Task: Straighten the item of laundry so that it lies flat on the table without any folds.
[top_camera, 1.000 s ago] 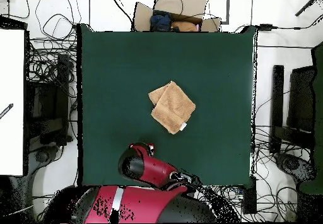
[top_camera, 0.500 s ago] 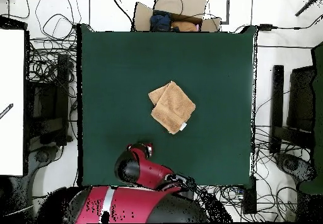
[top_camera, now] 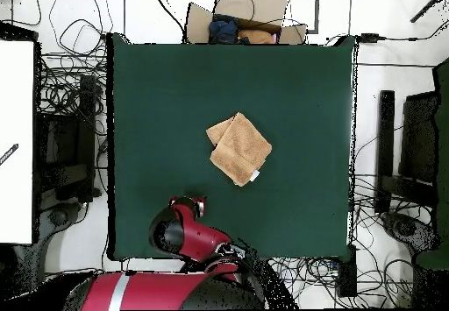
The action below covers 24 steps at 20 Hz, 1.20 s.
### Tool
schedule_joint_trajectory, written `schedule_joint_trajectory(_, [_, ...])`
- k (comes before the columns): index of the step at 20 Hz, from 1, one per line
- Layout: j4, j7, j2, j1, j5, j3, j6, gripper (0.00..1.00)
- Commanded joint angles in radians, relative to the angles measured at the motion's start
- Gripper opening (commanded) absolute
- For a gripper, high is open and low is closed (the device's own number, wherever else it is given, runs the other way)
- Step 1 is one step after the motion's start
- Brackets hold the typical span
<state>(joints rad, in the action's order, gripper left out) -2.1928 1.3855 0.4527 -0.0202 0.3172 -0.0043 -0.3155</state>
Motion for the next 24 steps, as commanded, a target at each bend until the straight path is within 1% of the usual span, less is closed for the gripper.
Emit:
schedule_joint_trajectory(1, [0.051,0.258,0.007,-0.049,0.025,0.067,0.082,1.0])
schedule_joint_trajectory(6, [0.065,0.211,0.003,-0.106,-0.015,0.062,0.102,1.0])
schedule_joint_trajectory(10, [0.105,0.174,-0.026,-0.143,-0.037,0.052,0.1,1.0])
schedule_joint_trajectory(14, [0.135,0.15,-0.057,-0.186,-0.077,0.058,0.092,1.0])
schedule_joint_trajectory(24, [0.203,0.133,-0.113,-0.233,-0.148,0.038,0.066,1.0])
